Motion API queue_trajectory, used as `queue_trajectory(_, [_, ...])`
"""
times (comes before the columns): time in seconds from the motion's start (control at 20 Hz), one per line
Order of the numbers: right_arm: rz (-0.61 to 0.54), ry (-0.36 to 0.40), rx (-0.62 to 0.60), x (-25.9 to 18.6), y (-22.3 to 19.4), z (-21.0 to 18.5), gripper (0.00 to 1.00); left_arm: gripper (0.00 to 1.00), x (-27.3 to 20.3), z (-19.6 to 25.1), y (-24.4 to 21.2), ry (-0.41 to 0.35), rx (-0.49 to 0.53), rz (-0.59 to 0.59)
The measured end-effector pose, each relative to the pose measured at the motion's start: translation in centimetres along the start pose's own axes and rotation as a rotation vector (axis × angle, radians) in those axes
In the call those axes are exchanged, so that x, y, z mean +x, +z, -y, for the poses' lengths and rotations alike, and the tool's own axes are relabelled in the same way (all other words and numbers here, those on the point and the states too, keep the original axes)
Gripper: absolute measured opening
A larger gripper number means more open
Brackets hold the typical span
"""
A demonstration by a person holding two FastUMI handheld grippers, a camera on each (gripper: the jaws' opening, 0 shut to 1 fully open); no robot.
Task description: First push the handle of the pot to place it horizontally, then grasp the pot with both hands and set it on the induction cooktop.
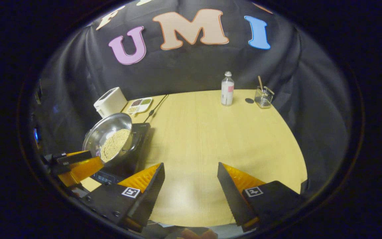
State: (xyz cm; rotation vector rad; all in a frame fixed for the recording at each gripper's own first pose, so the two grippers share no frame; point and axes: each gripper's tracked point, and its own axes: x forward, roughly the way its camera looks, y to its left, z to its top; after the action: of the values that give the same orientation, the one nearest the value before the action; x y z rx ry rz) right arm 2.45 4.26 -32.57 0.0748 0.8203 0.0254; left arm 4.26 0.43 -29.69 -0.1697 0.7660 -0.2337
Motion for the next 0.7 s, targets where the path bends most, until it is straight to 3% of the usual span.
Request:
queue_trajectory(0.45, [0.127,-0.049,-0.04,-6.3,3.5,-1.3,0.98,0.92,-3.5,0.8,2.5,-0.05,-0.057,0.127])
queue_trajectory(0.7, [0.24,0.003,-0.044,-8.9,8.6,-4.0,0.98,0.91,-6.9,1.6,6.5,-0.041,-0.031,0.235])
